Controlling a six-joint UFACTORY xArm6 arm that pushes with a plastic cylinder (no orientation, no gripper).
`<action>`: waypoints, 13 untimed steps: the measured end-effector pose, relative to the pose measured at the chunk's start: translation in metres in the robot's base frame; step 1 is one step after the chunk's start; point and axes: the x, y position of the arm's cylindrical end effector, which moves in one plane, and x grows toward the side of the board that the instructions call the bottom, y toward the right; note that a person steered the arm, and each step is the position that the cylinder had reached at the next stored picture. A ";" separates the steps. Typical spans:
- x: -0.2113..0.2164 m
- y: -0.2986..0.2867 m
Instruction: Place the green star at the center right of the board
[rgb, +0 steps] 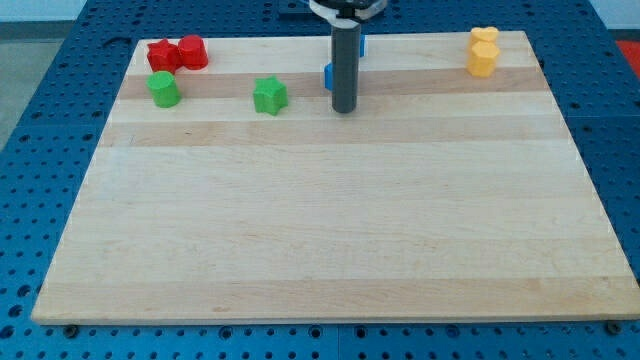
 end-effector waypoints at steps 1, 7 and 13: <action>-0.036 0.002; 0.046 -0.077; 0.023 -0.025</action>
